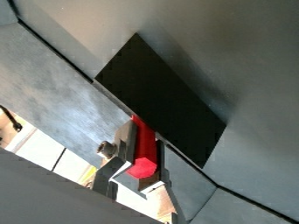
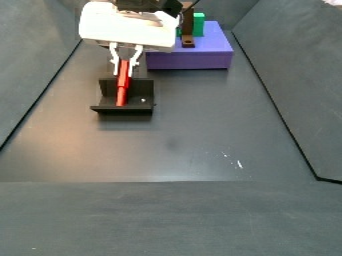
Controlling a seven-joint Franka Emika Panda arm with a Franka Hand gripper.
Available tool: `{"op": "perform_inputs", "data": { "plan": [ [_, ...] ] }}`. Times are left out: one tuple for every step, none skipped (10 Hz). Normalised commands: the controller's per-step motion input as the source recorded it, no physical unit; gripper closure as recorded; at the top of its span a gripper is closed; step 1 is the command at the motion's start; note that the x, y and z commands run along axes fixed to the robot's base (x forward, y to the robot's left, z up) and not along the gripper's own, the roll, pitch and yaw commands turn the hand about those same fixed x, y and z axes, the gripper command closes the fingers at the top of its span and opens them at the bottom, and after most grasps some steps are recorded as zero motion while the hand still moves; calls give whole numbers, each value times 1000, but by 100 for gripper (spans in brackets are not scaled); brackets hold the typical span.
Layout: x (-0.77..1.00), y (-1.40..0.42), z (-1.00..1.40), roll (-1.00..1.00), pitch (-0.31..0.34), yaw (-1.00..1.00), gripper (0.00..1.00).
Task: Pick up the red object. Move up. Place the red object on the fixture. Regrasp the red object. Move to above the board. Insert the red object.
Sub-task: Regrasp the red object.
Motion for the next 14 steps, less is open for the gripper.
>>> {"op": "perform_inputs", "data": {
  "plan": [
    [0,0,0,0,0,0,100],
    [0,0,0,0,0,0,100],
    [0,0,0,0,0,0,100],
    [0,0,0,0,0,0,100],
    [0,0,0,0,0,0,100],
    [0,0,0,0,0,0,100],
    [0,0,0,0,0,0,100],
    [0,0,0,0,0,0,100],
    [0,0,0,0,0,0,100],
    [0,0,0,0,0,0,100],
    [0,0,0,0,0,0,100],
    [0,0,0,0,0,0,100],
    [0,0,0,0,0,0,100],
    [0,0,0,0,0,0,100]
  ]
}}
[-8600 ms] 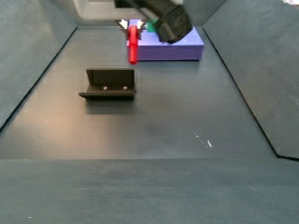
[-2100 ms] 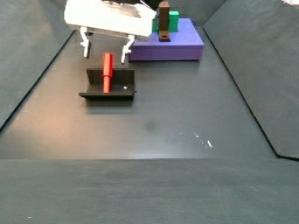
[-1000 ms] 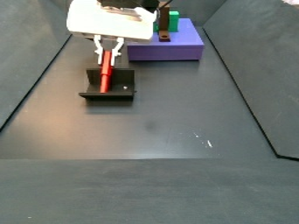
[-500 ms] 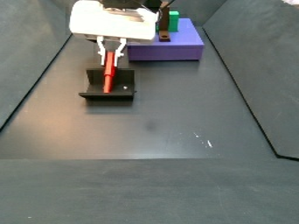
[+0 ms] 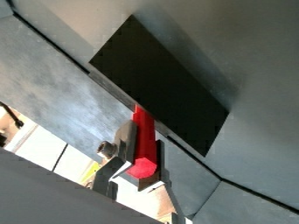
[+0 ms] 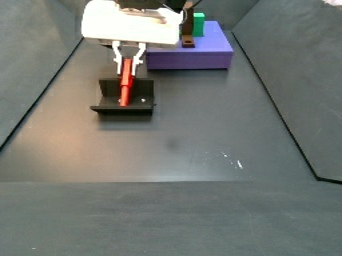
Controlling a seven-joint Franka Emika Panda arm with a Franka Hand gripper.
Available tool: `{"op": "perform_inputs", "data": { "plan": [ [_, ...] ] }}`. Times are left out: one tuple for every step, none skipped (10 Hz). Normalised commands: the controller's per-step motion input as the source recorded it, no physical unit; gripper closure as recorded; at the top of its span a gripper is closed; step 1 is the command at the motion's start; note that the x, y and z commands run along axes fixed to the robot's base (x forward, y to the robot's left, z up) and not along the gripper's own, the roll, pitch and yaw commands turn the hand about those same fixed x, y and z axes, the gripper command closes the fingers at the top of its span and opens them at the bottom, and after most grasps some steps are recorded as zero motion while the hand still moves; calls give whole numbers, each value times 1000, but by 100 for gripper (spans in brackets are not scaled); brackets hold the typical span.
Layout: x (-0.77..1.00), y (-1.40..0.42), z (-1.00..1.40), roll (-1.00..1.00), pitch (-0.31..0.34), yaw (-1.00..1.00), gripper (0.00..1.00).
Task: Pick up the red object. Move up. Place the red object on the fixture. Regrasp the red object. Move to above the board. Insert the red object.
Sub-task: Move to above the board.
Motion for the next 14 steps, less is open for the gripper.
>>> {"op": "perform_inputs", "data": {
  "plan": [
    [0,0,1400,0,0,0,100],
    [-6,-17,1400,-54,-5,-71,100],
    [-37,-17,1400,-129,8,-92,100],
    [-32,4,1400,-102,13,-60,100],
    [-11,-17,1400,-63,70,-44,100],
    [-22,-23,1400,-10,83,-34,100],
    [-21,-29,1400,-9,91,-2,100],
    [1,-18,789,-11,103,7,100],
    [27,-11,399,-2,107,18,100],
    [50,-20,167,16,113,45,100],
    [-860,-1400,272,-1000,232,20,100],
    [-875,-1400,261,-1000,229,22,100],
    [-928,-1400,279,-1000,208,45,100],
    [-929,-1400,248,-1000,209,58,100]
  ]
}}
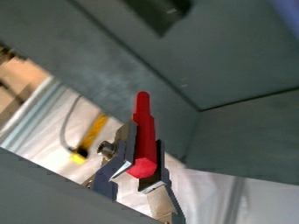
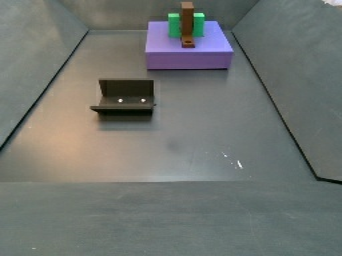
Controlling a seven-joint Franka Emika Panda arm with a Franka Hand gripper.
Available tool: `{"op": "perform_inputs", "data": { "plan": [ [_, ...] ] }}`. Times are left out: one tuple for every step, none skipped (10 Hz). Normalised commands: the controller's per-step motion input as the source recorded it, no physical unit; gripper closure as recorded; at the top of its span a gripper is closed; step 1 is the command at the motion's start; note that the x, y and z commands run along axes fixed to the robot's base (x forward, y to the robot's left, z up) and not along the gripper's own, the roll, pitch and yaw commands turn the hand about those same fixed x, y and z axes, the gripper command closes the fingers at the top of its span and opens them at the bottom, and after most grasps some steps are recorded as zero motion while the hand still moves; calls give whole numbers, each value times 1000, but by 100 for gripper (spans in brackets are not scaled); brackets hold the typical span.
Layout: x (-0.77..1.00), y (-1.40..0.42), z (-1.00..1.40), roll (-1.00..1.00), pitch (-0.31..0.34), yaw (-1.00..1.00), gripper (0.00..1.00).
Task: Pick up the red object. Move up. Place the red object on the fixture. Regrasp the red object. Move to above the board. Insert the red object.
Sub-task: Move to above the board.
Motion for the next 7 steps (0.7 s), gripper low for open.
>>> {"op": "perform_inputs", "data": {
  "plan": [
    [-909,-1400,265,-1000,204,74,100],
    [-930,-1400,270,-1000,206,84,100],
    [-461,-647,143,-1000,192,98,100],
    [-293,-398,85,-1000,189,105,100],
    [-111,-153,19,-1000,155,103,100],
    [-100,-76,28,-875,89,89,100],
    [-98,-24,9,-657,38,61,100]
  ]
}}
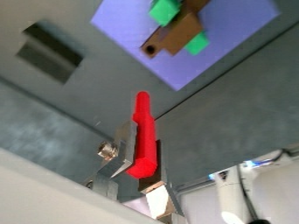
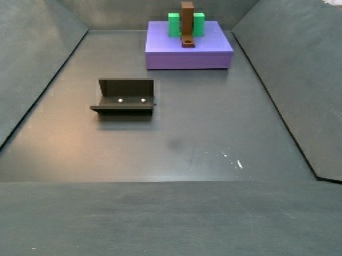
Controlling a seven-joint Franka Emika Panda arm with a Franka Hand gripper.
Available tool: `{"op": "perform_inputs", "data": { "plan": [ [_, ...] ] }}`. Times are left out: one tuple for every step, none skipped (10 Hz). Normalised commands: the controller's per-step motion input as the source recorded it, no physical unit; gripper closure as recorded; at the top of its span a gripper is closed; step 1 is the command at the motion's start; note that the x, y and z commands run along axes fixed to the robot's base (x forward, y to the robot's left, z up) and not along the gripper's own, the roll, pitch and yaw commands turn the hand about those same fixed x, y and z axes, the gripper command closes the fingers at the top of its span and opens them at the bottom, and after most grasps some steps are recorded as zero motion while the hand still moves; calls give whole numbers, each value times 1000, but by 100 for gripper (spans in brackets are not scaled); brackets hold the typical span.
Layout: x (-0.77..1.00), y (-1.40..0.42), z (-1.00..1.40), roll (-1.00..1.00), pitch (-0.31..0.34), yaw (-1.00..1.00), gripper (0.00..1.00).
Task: Pick up the red object. Move up. Place the red object on the fixture. Regrasp the red object. Move to above the board. Insert the red object.
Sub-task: Move to above the board, then insert the red object.
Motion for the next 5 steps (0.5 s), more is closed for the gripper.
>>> {"op": "perform_inputs", "data": {
  "plan": [
    [-84,-5,-6,-525,5,43,100],
    [-56,1,2,-311,-21,20,100],
    [0,0,-74,-3,0,-26,100],
    [0,254,-340,-370,-136,-363,100],
    [9,369,-486,-283,-144,-394,100]
  ]
}}
